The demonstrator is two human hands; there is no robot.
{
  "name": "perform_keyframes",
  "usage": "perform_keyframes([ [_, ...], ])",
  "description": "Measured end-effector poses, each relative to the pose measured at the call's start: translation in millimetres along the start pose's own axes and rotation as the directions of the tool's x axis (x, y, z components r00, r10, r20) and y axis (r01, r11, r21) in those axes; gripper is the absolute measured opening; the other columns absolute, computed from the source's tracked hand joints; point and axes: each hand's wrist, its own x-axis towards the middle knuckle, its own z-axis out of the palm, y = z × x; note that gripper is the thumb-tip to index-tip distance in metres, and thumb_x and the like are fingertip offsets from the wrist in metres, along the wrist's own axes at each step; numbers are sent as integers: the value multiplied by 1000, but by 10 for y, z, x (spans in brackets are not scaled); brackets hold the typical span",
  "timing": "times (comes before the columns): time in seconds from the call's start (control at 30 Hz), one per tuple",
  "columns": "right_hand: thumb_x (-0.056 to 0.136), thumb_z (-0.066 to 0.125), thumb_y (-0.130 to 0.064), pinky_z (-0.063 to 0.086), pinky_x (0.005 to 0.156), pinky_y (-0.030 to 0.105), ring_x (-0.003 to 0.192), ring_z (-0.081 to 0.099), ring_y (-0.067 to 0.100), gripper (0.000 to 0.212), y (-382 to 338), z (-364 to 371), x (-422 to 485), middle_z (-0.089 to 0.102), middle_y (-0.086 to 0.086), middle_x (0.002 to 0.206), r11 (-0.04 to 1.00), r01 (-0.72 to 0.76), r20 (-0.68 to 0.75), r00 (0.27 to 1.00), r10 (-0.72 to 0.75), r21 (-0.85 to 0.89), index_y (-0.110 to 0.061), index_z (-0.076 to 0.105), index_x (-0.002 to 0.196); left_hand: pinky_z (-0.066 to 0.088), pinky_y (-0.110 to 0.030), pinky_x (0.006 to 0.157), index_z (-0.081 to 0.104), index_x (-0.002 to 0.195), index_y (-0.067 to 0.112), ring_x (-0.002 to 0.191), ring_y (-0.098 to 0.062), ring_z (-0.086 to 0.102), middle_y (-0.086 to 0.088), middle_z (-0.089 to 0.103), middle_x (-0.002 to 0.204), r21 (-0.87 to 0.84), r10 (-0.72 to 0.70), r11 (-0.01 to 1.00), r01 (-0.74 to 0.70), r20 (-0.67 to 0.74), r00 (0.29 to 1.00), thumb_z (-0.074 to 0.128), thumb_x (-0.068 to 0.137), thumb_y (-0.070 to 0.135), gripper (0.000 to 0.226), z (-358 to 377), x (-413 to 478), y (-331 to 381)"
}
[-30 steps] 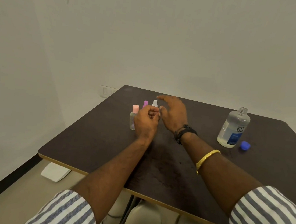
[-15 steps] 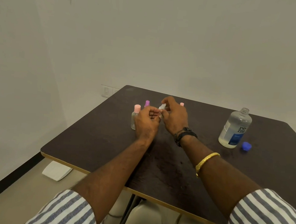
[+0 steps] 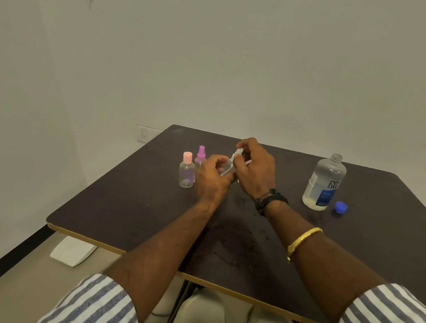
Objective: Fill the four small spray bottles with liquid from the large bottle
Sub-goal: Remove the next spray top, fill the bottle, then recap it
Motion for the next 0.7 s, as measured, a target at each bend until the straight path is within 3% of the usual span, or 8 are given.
perform_keyframes([
  [0.1,92,61,-20,46,65,18,77,61,9,13,12,-91,-43,63,-6,90,1000,11,-8,1000,-11,-21,-21,61,105,59,-27,83,68,110,9,95,-12,67,-1,72,102,4,-21,1000,21,29,999,84,79,31,41,101,-53,33],
  [0.23,90,66,-25,45,65,18,75,59,9,18,93,-225,-97,63,-5,91,999,-3,-14,1000,2,-46,-20,61,107,61,-30,80,68,107,14,91,-11,69,1,73,99,-17,-25,1000,26,65,998,84,78,28,36,236,-127,61],
  [0.47,82,80,-38,45,63,19,75,55,10,31,284,-382,-159,61,-4,88,990,-88,-16,996,87,-112,-21,63,102,53,-10,68,69,101,19,82,-2,66,6,72,96,-21,-8,1000,11,115,993,85,79,22,28,421,-258,175],
  [0.7,81,81,-37,52,66,24,76,58,11,30,387,-522,-246,63,-4,87,981,-118,-42,993,113,-151,-23,63,100,45,-4,61,65,88,22,73,-1,60,12,64,80,7,11,1000,-12,175,985,80,83,22,16,612,-356,241],
])
